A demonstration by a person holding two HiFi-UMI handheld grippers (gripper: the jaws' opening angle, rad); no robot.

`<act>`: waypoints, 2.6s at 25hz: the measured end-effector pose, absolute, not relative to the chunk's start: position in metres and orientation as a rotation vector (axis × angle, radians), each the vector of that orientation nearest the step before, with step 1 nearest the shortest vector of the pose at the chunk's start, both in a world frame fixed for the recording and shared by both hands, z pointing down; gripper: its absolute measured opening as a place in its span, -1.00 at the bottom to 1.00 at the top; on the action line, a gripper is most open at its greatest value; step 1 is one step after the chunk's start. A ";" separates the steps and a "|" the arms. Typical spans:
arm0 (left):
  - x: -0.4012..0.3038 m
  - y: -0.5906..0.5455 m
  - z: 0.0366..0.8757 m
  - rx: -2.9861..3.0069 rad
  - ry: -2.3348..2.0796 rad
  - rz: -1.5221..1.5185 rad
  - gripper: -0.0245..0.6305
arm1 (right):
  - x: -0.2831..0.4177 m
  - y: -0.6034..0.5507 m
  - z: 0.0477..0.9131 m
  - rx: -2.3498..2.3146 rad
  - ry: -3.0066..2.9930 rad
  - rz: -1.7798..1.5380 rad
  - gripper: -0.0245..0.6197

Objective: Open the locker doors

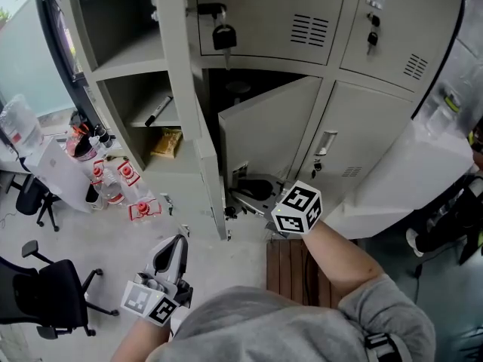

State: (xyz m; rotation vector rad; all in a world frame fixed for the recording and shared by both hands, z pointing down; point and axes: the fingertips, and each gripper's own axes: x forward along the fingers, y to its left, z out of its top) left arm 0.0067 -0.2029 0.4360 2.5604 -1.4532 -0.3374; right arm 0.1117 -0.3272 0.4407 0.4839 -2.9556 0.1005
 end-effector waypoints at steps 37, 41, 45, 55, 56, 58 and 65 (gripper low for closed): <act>0.142 -0.202 0.430 2.640 -1.345 -0.307 -0.91 | 0.286 -0.239 0.438 0.190 -3.083 0.158 -0.58; 0.162 -0.200 0.431 2.652 -1.323 -0.305 -0.91 | 0.313 -0.240 0.438 0.245 -3.074 0.143 -0.56; 0.175 -0.198 0.432 2.662 -1.304 -0.308 -0.91 | 0.333 -0.243 0.438 0.299 -3.068 0.124 -0.52; 0.183 -0.191 0.434 2.664 -1.285 -0.305 -0.91 | 0.366 -0.253 0.438 0.443 -3.066 0.128 -0.49; 0.182 -0.190 0.434 2.664 -1.284 -0.305 -0.91 | 0.368 -0.255 0.438 0.470 -3.065 0.133 -0.49; 0.178 -0.188 0.433 2.665 -1.280 -0.306 -0.91 | 0.370 -0.256 0.437 0.527 -3.062 0.136 -0.49; 0.157 -0.175 0.434 2.682 -1.240 -0.317 -0.91 | 0.375 -0.257 0.440 0.823 -2.990 0.112 -0.47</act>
